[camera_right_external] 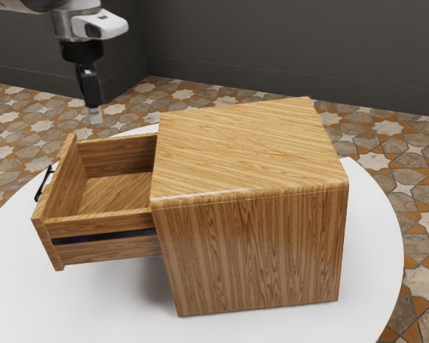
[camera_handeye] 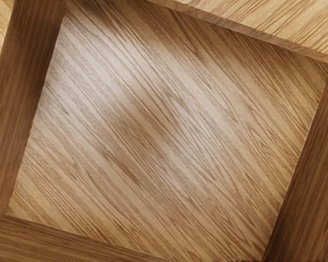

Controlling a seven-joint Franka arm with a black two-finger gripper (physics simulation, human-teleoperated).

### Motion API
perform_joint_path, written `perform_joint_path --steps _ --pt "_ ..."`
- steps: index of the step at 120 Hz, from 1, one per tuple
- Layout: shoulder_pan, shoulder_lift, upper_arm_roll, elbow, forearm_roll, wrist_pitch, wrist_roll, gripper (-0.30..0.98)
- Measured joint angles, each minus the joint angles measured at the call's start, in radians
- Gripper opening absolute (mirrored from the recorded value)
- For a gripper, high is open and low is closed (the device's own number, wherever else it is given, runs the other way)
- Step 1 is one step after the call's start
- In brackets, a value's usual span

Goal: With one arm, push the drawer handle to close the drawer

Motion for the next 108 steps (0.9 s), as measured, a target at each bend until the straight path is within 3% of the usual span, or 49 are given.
perform_joint_path --steps 26,33,44,58,65,80,93,108 --pt "0.006 -0.002 -0.004 0.02 0.004 -0.003 0.061 0.68" --pt "0.03 -0.074 -0.023 0.094 0.0 -0.009 0.098 0.68" --pt "0.028 -0.186 -0.072 0.117 -0.063 -0.025 0.168 0.68" --pt "0.14 -0.196 -0.061 0.072 -0.055 -0.112 0.24 0.64" --pt "0.196 -0.257 -0.039 -0.026 -0.018 -0.133 0.28 0.57" --pt "0.227 -0.47 0.069 -0.445 0.031 -0.033 0.38 0.31" --pt "0.221 -0.496 0.094 -0.608 0.08 0.067 0.455 0.12" --pt "0.228 -0.493 0.1 -0.72 0.107 0.228 0.523 0.01"
